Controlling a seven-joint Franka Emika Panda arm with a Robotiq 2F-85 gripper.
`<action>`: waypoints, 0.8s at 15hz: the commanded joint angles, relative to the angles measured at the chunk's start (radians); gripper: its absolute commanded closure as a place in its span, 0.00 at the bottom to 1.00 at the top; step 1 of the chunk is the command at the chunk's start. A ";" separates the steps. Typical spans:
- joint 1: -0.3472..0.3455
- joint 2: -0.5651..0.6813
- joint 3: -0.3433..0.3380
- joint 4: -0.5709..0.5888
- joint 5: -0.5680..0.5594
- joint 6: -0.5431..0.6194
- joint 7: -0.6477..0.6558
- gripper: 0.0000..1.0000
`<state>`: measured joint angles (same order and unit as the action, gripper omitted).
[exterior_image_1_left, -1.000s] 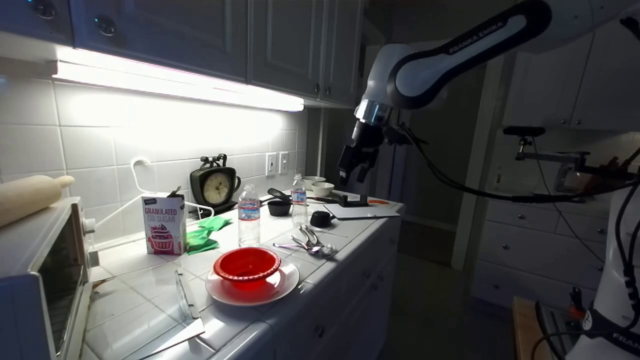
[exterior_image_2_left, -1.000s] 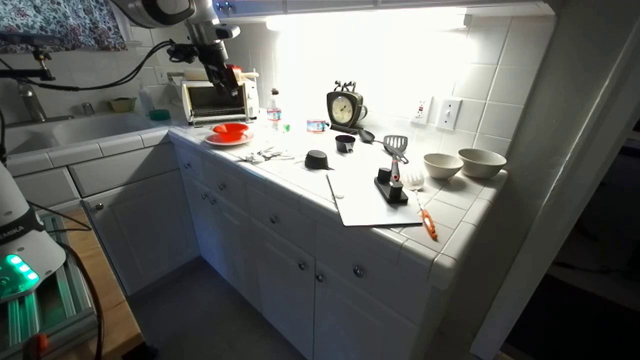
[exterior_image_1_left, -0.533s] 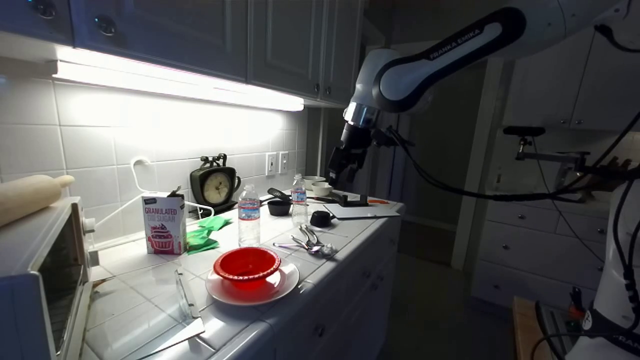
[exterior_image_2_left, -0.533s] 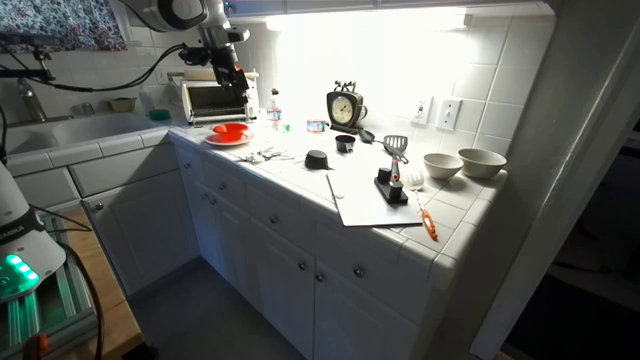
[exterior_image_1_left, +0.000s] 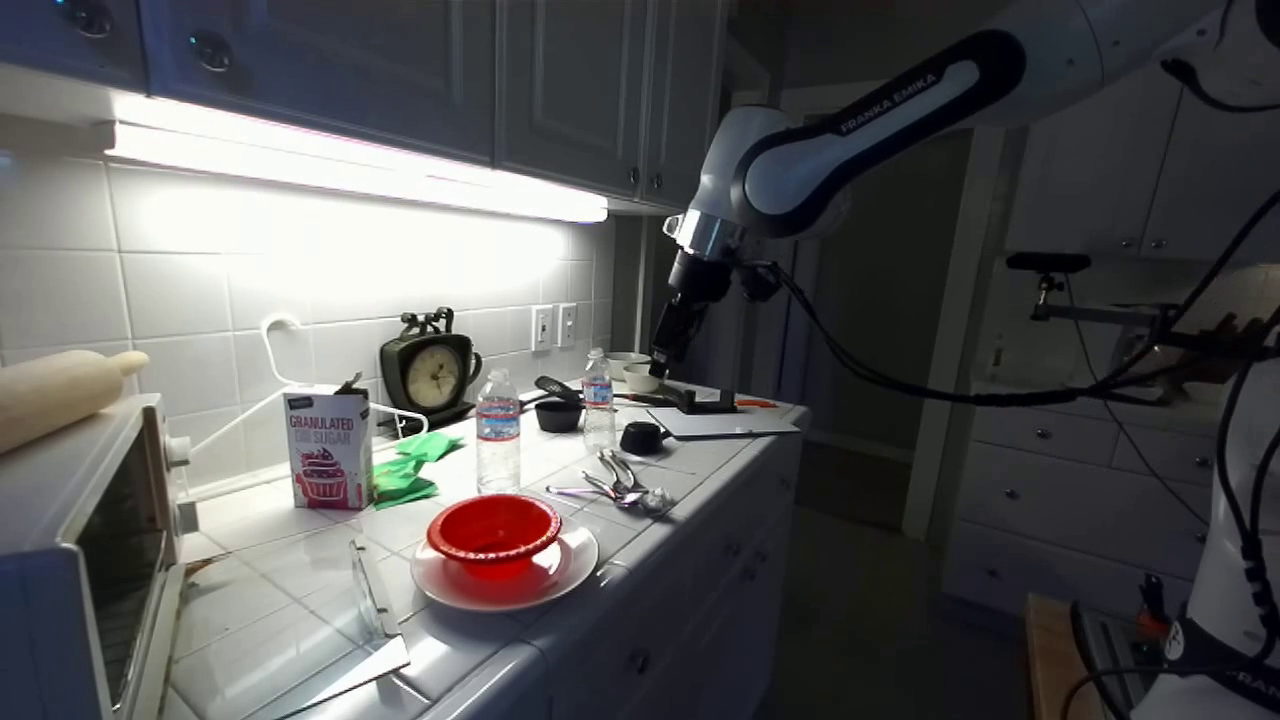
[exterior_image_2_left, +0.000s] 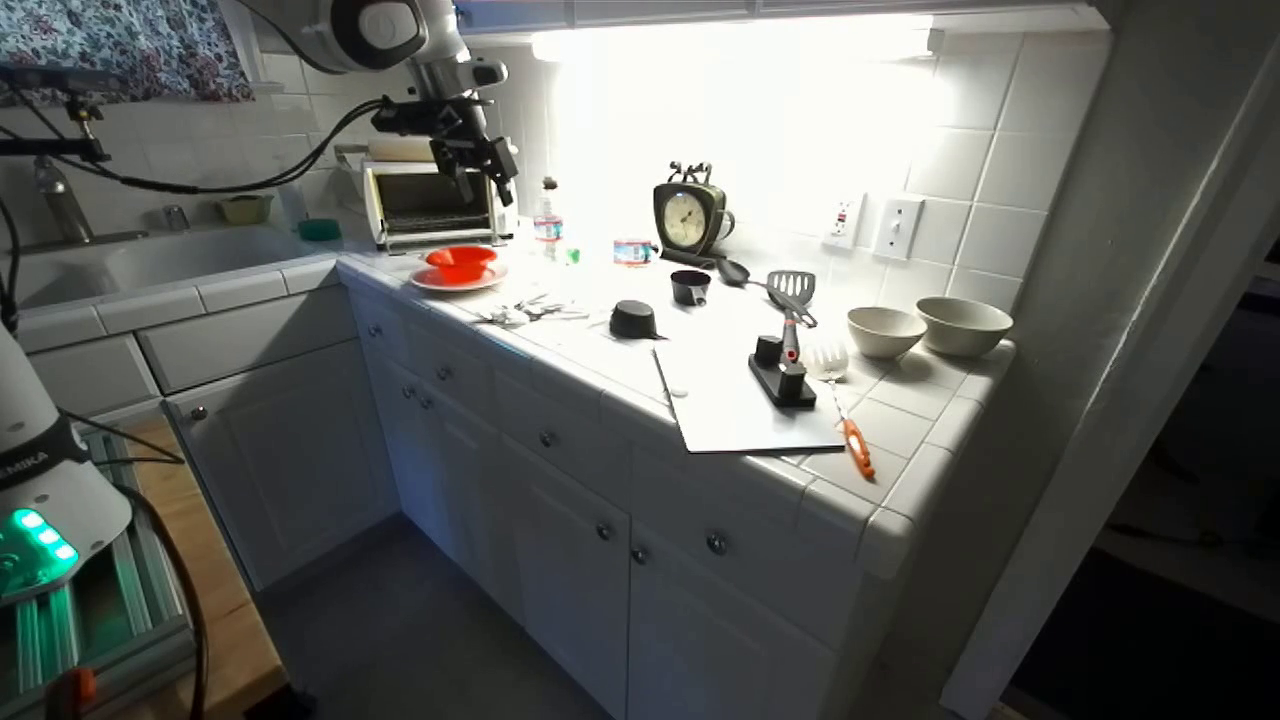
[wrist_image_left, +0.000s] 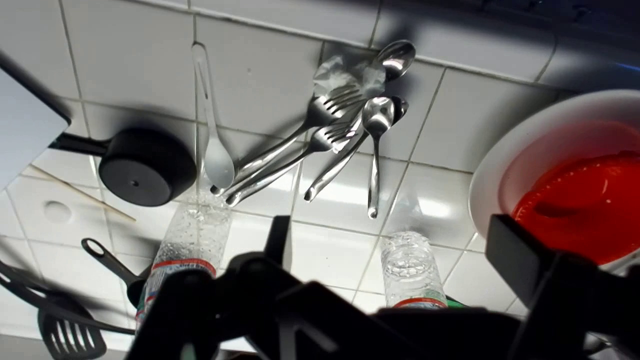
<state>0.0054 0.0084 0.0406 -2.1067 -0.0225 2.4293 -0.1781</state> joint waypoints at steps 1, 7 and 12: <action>0.004 0.075 -0.006 0.059 -0.029 0.116 -0.129 0.00; 0.000 0.112 0.001 0.072 -0.007 0.181 -0.135 0.00; -0.003 0.168 0.008 0.102 -0.020 0.261 -0.206 0.00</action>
<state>0.0055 0.1343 0.0419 -2.0285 -0.0230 2.6430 -0.3338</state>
